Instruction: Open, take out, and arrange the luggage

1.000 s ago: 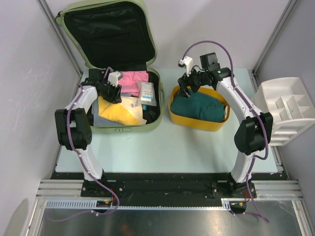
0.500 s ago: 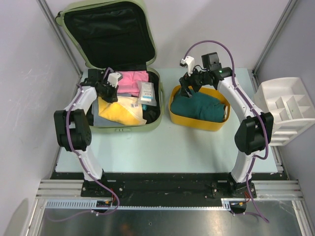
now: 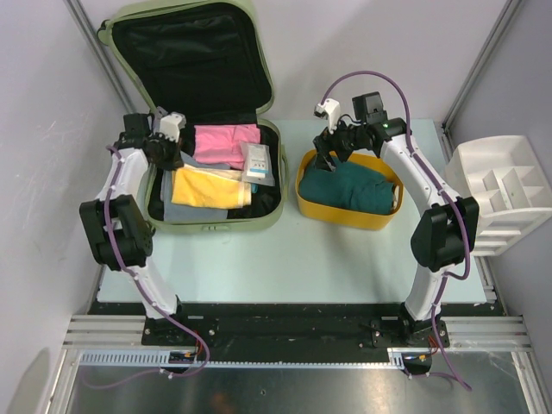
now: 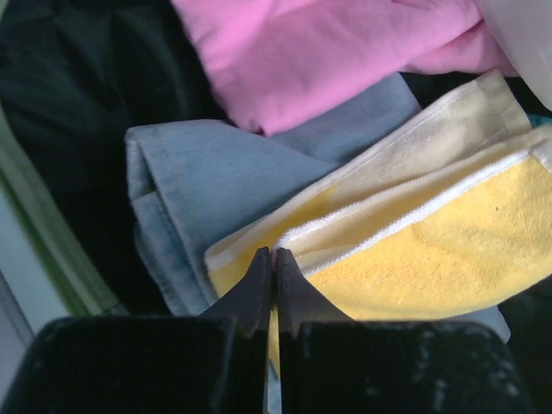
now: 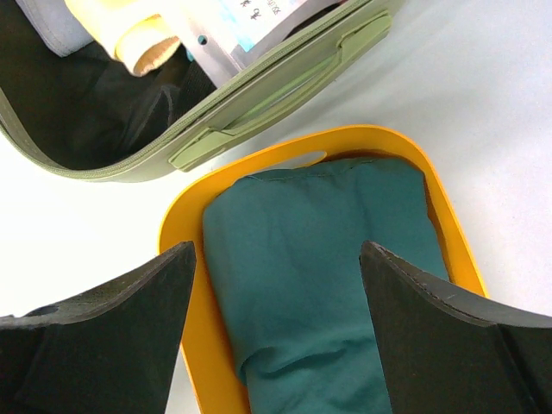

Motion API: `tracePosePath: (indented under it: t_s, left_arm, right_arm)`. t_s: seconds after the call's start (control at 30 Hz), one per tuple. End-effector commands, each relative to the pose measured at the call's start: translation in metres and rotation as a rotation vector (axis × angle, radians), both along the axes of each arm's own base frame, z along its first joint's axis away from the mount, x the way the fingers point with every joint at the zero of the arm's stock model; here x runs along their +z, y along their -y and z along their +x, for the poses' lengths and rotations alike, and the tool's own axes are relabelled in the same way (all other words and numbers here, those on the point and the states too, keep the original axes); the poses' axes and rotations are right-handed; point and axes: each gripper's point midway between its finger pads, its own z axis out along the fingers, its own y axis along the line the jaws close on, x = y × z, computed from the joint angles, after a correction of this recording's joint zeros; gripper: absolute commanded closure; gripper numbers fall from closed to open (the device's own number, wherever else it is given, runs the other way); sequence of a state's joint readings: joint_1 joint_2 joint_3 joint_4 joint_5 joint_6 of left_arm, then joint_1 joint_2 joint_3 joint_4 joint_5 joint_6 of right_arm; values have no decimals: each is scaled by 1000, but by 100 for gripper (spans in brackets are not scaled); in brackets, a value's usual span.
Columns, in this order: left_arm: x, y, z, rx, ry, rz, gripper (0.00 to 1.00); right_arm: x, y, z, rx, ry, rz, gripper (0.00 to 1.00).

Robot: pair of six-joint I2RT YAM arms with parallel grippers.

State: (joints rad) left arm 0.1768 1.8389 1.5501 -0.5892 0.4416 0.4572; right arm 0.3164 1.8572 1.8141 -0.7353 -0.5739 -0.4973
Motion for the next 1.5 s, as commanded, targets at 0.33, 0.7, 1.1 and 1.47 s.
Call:
tracePosePath:
  t_s: [0.33,0.7,1.1,1.47]
  left_arm:
    - [27,-39,21,179,59,-15,100]
    - [62,9,-27,-113,184,50,43]
    - [-14,166,-76,-642,97,178,48]
    - [-79,174,-61,-727,-15,305,31]
  right_arm:
    - [14,-6,5,10,26,37,19]
    - [10,-30,4,51,23,70,18]
    - [9,-26,3,10,-2,79,18]
    - [11,-8,0,-40,-9,78,18]
